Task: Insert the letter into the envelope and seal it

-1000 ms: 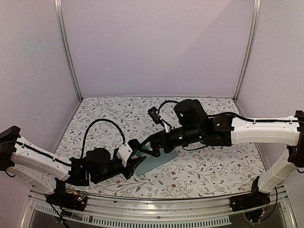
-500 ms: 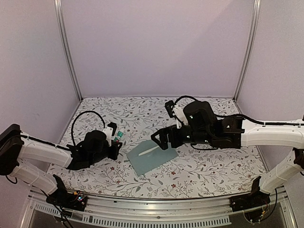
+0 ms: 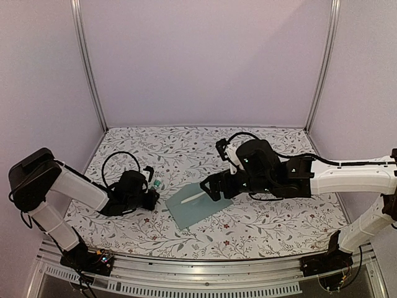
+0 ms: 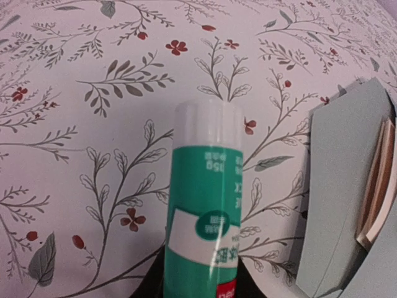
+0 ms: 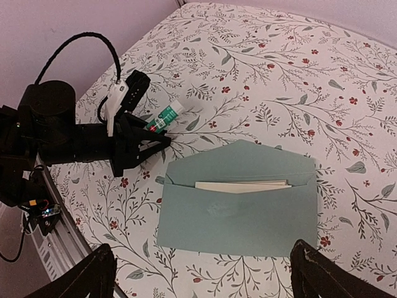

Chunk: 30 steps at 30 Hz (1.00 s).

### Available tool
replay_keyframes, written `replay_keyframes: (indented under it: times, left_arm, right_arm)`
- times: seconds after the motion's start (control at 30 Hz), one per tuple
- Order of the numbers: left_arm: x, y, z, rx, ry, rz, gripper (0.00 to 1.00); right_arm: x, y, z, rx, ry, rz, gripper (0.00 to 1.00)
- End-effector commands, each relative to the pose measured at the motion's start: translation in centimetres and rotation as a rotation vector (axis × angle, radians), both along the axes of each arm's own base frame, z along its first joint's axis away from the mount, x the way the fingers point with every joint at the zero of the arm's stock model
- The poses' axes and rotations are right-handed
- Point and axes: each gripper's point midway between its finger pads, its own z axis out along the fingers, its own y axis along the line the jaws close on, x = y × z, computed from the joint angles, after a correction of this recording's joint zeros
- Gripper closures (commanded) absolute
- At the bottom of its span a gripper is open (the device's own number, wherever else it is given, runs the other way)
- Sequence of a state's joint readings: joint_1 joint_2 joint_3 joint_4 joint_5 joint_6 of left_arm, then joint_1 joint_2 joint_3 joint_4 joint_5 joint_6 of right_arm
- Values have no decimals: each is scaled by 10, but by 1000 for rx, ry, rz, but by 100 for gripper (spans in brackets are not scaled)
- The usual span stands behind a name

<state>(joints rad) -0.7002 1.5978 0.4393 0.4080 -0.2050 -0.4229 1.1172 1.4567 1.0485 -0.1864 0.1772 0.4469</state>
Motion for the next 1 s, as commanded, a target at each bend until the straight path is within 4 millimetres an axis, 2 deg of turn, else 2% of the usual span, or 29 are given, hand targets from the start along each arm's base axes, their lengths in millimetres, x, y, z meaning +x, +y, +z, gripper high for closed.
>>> replay_keyframes:
  times: [0.0, 0.27, 0.5, 0.67, 0.8, 0.97]
  left_arm:
    - [-4, 5, -9, 5, 47, 12, 81]
    - [-5, 10, -4, 11, 40, 26, 56]
    - [-4, 11, 0, 14, 25, 32, 56]
    - [-1, 14, 16, 4, -30, 44, 56]
    - [-4, 9, 32, -2, -70, 39, 52]
    - [-12, 0, 55, 5, -131, 31, 36]
  right_arm:
    - [2, -3, -6, -12, -6, -23, 4]
    - [2, -2, -9, -16, 0, -17, 4]
    - [0, -4, -10, -14, 3, -19, 4]
    - [1, -5, -14, -27, 1, -21, 4]
    - [2, -8, -23, -44, -9, -24, 4]
    - [-3, -3, -43, -32, 0, 9, 8]
